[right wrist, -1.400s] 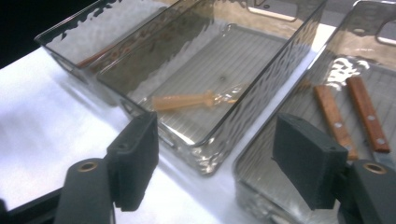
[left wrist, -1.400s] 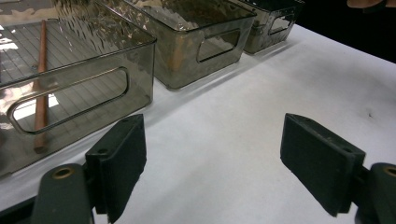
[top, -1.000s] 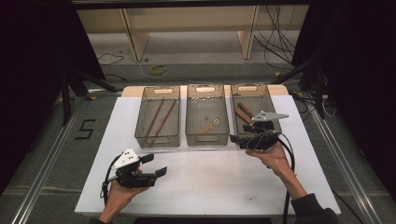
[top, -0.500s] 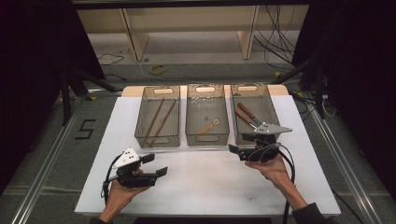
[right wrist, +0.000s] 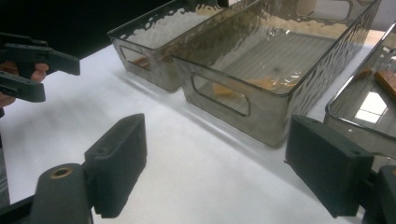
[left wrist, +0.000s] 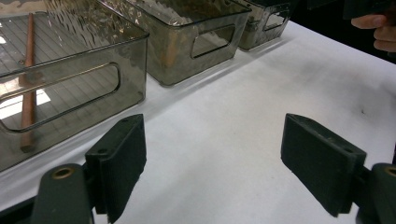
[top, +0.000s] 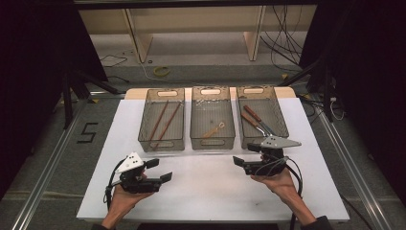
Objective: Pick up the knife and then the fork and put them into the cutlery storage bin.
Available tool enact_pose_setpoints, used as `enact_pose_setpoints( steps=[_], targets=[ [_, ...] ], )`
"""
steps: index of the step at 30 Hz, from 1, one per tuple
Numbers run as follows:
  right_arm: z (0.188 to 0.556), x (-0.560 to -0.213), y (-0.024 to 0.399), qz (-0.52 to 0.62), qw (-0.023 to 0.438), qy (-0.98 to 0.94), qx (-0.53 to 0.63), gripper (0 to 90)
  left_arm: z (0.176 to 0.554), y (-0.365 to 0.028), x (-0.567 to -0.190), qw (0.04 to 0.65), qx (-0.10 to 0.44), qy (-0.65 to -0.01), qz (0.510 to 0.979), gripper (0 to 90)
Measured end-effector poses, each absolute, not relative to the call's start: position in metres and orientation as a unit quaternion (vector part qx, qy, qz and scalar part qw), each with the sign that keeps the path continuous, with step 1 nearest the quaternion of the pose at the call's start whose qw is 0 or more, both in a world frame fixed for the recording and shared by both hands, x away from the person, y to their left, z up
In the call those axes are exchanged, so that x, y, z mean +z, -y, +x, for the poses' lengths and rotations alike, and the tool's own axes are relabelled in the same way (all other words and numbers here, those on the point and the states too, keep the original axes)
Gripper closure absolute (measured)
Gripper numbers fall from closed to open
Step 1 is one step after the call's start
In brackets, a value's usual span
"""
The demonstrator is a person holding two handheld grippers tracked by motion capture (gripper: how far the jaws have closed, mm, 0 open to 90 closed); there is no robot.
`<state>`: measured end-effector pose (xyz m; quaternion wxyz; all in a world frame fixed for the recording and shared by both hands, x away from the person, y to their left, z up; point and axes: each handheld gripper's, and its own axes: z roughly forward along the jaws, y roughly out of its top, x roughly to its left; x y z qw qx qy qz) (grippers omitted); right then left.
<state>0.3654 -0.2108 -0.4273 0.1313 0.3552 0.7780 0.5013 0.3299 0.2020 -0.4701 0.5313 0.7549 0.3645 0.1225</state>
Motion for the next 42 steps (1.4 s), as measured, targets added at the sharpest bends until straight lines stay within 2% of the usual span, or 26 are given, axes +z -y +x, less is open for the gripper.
enact_pose_setpoints(
  steps=[29, 42],
  targets=[
    [0.332, -0.447, 0.229, 0.353, 0.158, -0.766, 0.514, 19.5, 0.330, -0.202, -0.470, 0.534, 0.114, -0.361, 0.756, 21.1],
    [0.325, -0.454, 0.234, 0.359, 0.156, -0.769, 0.505, 19.5, 0.329, -0.201, -0.470, 0.536, 0.114, -0.359, 0.755, 21.0]
  ],
)
